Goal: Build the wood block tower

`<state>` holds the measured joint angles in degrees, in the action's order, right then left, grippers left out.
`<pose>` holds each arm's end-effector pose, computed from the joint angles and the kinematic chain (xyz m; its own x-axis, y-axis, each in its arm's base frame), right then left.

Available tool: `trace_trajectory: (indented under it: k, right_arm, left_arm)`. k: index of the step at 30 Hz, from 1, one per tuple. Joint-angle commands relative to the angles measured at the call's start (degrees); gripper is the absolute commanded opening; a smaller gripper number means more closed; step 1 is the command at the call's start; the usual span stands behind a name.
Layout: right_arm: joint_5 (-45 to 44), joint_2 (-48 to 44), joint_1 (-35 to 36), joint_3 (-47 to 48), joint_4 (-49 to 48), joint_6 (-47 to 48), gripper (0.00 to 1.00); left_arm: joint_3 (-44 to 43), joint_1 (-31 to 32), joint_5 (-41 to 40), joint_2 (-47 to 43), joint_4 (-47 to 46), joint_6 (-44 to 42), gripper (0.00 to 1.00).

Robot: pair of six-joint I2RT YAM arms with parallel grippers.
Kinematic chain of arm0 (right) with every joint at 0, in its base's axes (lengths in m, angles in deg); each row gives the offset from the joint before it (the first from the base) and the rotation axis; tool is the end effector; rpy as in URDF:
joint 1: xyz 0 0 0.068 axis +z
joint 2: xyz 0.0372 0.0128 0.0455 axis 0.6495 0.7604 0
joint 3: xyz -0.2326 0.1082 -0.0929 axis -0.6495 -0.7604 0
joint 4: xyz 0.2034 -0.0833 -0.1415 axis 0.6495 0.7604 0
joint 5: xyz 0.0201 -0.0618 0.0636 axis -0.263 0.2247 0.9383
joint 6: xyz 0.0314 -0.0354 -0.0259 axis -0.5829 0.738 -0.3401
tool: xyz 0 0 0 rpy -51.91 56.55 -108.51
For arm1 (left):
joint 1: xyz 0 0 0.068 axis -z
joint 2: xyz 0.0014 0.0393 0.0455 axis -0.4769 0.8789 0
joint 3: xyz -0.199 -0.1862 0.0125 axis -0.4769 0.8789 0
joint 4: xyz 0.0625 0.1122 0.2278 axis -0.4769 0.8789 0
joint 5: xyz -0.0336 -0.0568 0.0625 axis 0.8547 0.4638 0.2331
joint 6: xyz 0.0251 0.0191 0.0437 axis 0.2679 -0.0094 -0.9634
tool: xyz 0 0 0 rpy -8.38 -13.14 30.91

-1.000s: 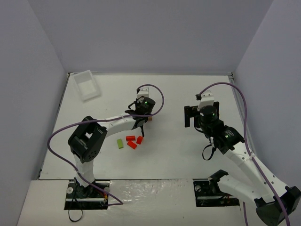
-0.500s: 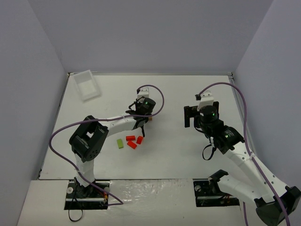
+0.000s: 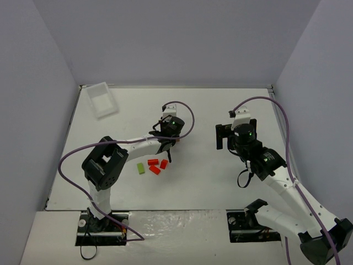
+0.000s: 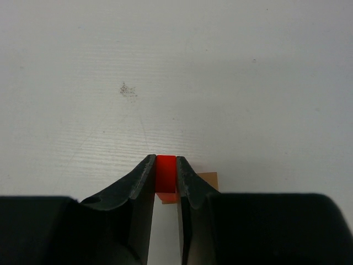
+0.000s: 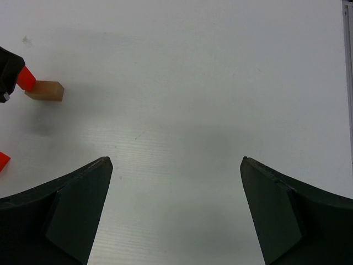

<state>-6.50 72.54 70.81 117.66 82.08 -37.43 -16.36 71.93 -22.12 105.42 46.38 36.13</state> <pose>0.1851 0.0960 0.3384 -0.2726 -0.0415 -0.9612 -0.2128 0.9769 0.0182 0.3176 -0.2763 0.2042 -0.4799 -0.2086 -0.8522 0.0264 0.9675 -0.2516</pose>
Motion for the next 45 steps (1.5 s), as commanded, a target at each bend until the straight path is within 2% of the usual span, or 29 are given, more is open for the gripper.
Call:
trace_trajectory:
  k: [1,9,24,27,33,34,38,45]
  right_arm:
    - [0.23,-0.37,-0.42,0.04,-2.53,0.13,1.0]
    - [0.33,-0.52,-0.42,-0.04,-2.53,0.13,1.0]
    - [0.41,-0.88,-0.42,-0.39,-2.53,0.21,1.0]
    - [0.61,-0.73,-0.42,-0.3,-2.53,0.19,1.0]
    - [1.04,-0.18,-0.42,0.07,-2.53,0.03,1.0]
    - [1.1,-0.18,-0.42,0.13,-2.53,-0.04,1.0]
    - [1.46,-0.18,-0.42,0.23,-2.53,-0.22,1.0]
    - [2.27,0.02,-0.42,0.25,-2.47,-0.64,1.0]
  left_arm:
    - [-0.16,0.43,-1.72,-2.15,-2.13,1.01,0.17]
    - [0.45,1.03,-2.88,-2.85,-1.96,2.26,0.3]
    - [-0.65,0.91,-4.4,-3.77,0.47,3.41,0.29]
    - [-6.78,-0.41,-5.12,-3.71,9.02,4.32,0.3]
    - [-19.44,-5.87,5.29,0.6,23.04,7.24,0.36]
    - [-23.03,-7.63,9.24,2.55,27.32,9.81,0.38]
    - [-29.56,-9.85,16.11,6.98,34.11,15.89,0.51]
    - [-41.05,-9.93,18.96,15.67,42.77,16.51,0.58]
